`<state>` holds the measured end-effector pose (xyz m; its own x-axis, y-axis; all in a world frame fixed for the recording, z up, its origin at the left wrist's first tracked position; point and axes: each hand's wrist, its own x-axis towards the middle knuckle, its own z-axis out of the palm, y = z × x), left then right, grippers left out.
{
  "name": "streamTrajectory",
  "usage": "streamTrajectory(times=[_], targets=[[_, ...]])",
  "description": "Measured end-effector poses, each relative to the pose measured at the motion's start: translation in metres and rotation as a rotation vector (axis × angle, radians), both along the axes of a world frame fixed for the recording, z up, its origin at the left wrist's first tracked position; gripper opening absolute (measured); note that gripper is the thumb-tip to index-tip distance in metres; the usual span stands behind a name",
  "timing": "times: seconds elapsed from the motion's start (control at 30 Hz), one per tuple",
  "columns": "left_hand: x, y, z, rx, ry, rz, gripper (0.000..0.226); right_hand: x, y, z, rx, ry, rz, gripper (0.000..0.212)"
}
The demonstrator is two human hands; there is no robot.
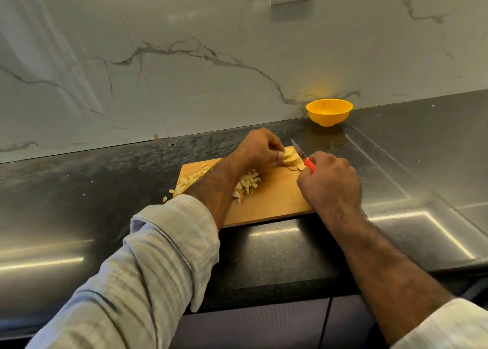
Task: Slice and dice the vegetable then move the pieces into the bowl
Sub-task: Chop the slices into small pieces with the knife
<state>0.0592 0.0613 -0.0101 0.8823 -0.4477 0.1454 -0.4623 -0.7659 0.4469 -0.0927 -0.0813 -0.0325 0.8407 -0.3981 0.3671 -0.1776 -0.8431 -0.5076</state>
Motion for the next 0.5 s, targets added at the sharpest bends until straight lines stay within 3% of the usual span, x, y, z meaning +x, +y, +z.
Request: streamTrajectory(times=[0.33, 0.5], targets=[[0.007, -0.008, -0.002, 0.029, 0.029, 0.0, 0.024, 0.0, 0.001, 0.001, 0.008, 0.02, 0.013, 0.036], [0.015, -0.001, 0.0, -0.044, -0.075, 0.029, 0.02, -0.001, 0.003, 0.002, -0.003, 0.02, 0.02, 0.034]])
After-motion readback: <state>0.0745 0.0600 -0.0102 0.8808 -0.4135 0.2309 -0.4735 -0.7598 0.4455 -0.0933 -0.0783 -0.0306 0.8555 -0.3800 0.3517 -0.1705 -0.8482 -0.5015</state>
